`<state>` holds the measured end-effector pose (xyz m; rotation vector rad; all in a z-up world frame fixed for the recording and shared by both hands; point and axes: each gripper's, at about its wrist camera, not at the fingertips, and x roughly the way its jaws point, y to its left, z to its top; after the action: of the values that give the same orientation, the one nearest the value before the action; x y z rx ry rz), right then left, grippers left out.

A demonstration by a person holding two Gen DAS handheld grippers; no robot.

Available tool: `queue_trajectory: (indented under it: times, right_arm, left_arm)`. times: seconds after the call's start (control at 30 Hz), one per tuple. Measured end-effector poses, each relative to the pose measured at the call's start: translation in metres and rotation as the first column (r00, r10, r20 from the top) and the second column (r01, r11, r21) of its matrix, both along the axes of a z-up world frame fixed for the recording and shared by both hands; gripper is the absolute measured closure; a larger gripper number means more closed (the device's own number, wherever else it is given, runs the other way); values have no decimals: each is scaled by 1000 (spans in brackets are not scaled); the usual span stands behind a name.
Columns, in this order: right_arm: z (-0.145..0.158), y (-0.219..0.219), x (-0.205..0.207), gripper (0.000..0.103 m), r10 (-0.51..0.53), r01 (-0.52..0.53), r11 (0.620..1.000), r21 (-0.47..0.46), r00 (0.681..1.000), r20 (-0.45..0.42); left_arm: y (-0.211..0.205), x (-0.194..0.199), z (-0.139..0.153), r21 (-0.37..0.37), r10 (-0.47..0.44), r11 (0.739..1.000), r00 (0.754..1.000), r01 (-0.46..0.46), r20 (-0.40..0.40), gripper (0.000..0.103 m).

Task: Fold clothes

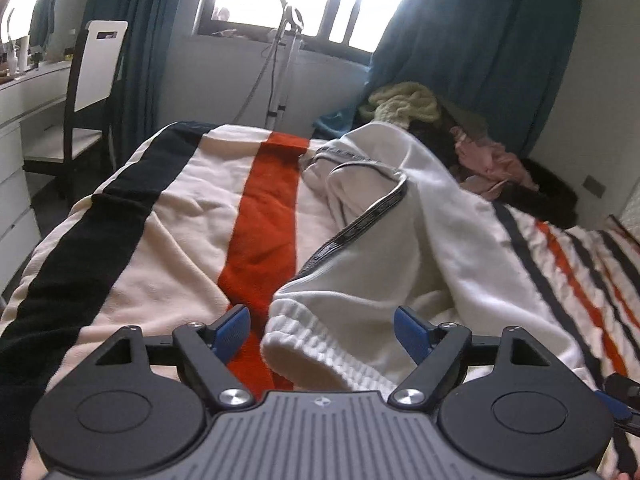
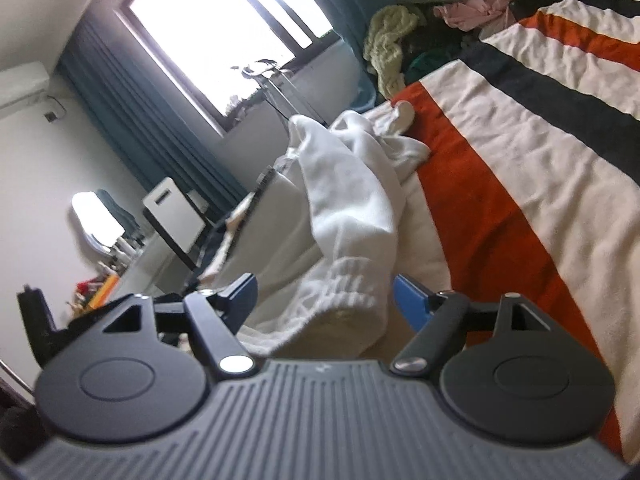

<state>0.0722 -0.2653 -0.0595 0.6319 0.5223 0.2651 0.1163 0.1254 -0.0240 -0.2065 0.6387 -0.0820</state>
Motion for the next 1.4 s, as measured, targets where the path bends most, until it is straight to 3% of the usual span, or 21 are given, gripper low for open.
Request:
queue_trajectory:
  times: [0.3, 0.5, 0.63, 0.8, 0.97, 1.1, 1.13, 1.23, 1.27, 1.4]
  right_arm:
    - [-17, 0, 14, 25, -90, 88, 995, -47, 994, -56]
    - [-59, -7, 32, 26, -61, 72, 997, 28, 956, -288]
    - [-58, -14, 26, 25, -74, 102, 991, 89, 960, -271]
    - [-57, -24, 20, 26, -70, 119, 960, 252, 978, -197]
    - [-44, -29, 25, 26, -119, 145, 964, 223, 985, -126]
    - [-40, -19, 37, 32, -86, 97, 985, 145, 993, -84]
    - [-41, -16, 41, 36, -71, 80, 989, 124, 995, -77]
    - [-46, -7, 51, 73, -43, 49, 996, 74, 995, -90]
    - [-48, -6, 51, 75, -38, 46, 996, 82, 995, -95]
    - [-47, 5, 41, 80, -10, 24, 987, 162, 996, -86]
  left_arm:
    - [14, 39, -27, -61, 37, 997, 996, -42, -75, 22]
    - [19, 53, -45, -141, 12, 990, 991, -31, -134, 22]
    - [14, 55, -51, -162, -36, 987, 988, 11, -151, 21]
    - [9, 63, -62, -148, -40, 989, 983, 13, -179, 21]
    - [9, 72, -76, -119, -8, 993, 974, -20, -228, 34]
    - [18, 75, -79, -168, 10, 985, 972, -50, -234, 47]
    - [21, 75, -79, -184, 21, 981, 972, -66, -234, 55]
    - [33, 74, -75, -260, 56, 959, 974, -114, -220, 80]
    - [36, 73, -71, -288, 58, 951, 977, -116, -203, 88]
    - [39, 69, -47, -320, 96, 939, 990, -124, -102, 89]
